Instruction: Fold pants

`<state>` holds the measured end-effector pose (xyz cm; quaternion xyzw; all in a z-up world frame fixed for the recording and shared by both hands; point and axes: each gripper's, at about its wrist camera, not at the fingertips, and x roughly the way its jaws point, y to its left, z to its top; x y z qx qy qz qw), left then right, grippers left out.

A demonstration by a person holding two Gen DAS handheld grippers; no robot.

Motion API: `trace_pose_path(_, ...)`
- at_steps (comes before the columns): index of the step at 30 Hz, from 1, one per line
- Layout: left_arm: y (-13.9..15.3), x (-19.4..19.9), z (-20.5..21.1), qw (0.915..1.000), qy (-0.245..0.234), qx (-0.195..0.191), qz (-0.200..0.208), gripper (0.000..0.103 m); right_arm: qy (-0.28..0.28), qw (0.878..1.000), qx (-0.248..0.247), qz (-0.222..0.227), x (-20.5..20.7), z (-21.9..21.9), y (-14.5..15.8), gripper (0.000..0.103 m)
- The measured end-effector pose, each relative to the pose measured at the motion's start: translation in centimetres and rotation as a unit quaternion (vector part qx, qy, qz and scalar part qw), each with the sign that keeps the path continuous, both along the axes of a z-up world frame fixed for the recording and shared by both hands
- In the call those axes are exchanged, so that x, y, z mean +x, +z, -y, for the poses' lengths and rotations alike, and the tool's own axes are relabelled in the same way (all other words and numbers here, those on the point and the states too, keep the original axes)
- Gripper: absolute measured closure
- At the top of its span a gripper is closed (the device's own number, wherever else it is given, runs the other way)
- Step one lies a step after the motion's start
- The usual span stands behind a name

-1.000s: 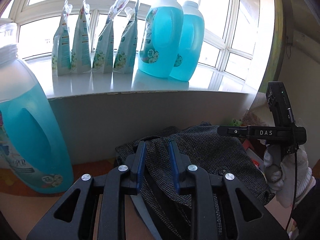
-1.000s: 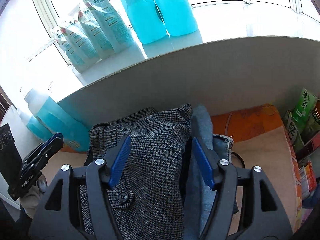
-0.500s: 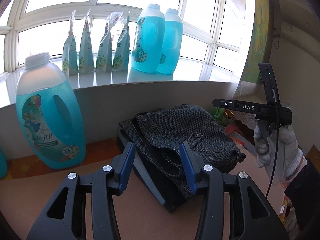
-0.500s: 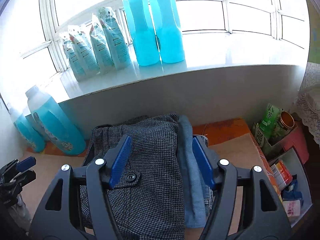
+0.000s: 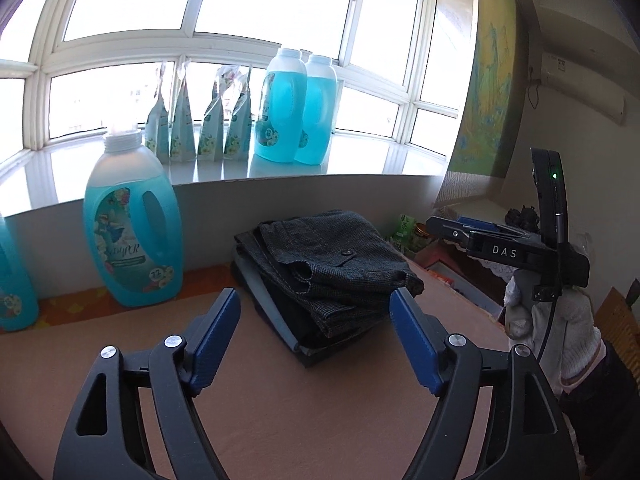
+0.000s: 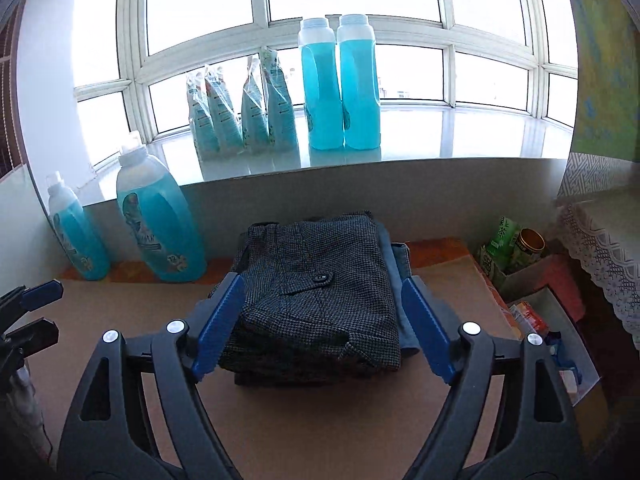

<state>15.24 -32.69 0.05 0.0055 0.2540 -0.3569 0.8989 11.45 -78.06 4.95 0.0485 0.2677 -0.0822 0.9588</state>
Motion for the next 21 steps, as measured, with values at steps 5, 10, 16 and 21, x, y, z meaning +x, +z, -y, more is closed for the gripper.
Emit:
trace_pose_path(5, 0.7, -3.0, -1.7, 0.9998, -0.002, -0.007, 0.018, 0.025, 0.0, 1.0, -0.003, 0.01, -4.5, -3.1, 0.2, 0.011)
trace_pose_path(10, 0.9, -6.0, -3.2, 0.9995, -0.012, 0.004, 0.029, 0.021, -0.019, 0.999, -0.019, 0.033, -9.3, -6.6, 0.0, 0.005)
trace_pose_path(16, -0.4, -8.9, -5.0, 0.9995, -0.011, 0.021, 0.022, 0.021, -0.042, 0.997, -0.054, 0.041, -13.8, -10.9, -0.6, 0.001)
trace_pose_path(21, -2.0, -10.8, -6.9, 0.9995, -0.008, 0.029, 0.006, 0.021, -0.05, 0.997, -0.053, 0.038, -16.9, -14.1, -1.6, 0.0)
